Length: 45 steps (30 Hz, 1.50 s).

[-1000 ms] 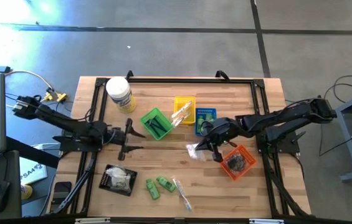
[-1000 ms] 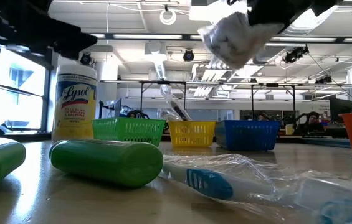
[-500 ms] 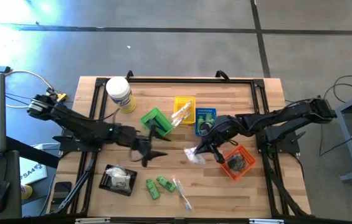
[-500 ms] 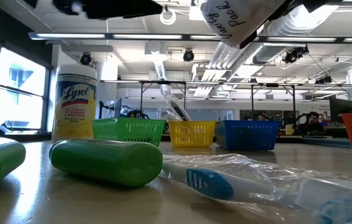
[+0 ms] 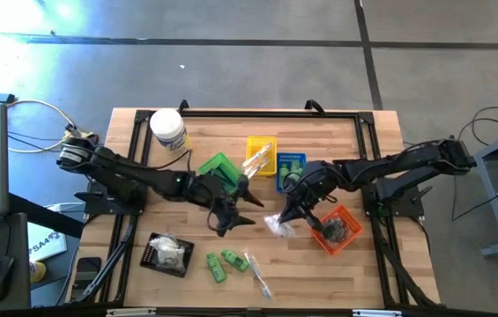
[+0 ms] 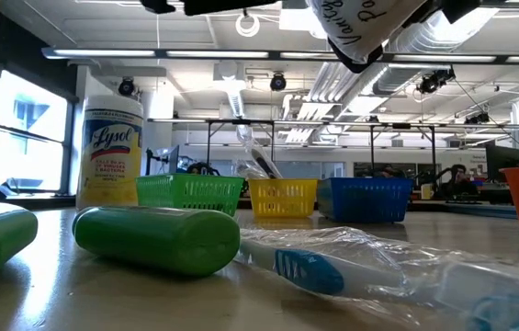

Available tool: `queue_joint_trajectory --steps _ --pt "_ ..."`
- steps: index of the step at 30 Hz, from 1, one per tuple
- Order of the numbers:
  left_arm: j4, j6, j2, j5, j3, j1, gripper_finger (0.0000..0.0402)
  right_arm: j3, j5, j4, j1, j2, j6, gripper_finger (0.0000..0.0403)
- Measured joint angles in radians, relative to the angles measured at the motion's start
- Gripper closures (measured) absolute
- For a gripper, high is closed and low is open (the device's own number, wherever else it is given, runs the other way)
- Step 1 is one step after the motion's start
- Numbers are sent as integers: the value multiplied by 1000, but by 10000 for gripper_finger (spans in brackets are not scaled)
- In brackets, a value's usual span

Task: Pick & Place Travel size toiletries
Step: Put the cotton pack into the black basket

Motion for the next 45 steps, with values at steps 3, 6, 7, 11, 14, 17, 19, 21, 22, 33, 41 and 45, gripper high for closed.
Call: queue_joint_trajectory --steps 3,6,7,11,14,17,19,21,22,33,41,45 --pt "0 2 29 -7 22 0 128 0 2 0 -12 0 1 401" --pt "8 17 54 -14 39 1 128 0 6 0 -25 0 1 401" --pt "9 29 61 -19 43 1 128 0 6 0 -28 0 1 401" --pt "21 50 73 -22 46 1 128 0 6 -1 -33 0 0 401" --pt "20 55 73 -38 46 1 138 0 5 0 -33 0 0 401" --pt "22 71 73 -43 46 1 170 0 5 0 -33 0 -1 401" --pt "26 80 73 -43 46 1 201 0 6 0 -33 0 -4 401" --pt "30 80 73 -49 46 1 234 0 7 0 -33 0 -6 401" --pt "30 80 73 -50 46 3 251 0 7 1 -33 0 -7 401" --pt "45 78 73 -24 46 27 373 1 31 9 -33 0 -8 401" --pt "31 80 72 -19 46 27 399 1 55 9 -23 0 -59 389" --pt "9 79 72 11 45 27 400 1 87 9 2 -12 -116 335"
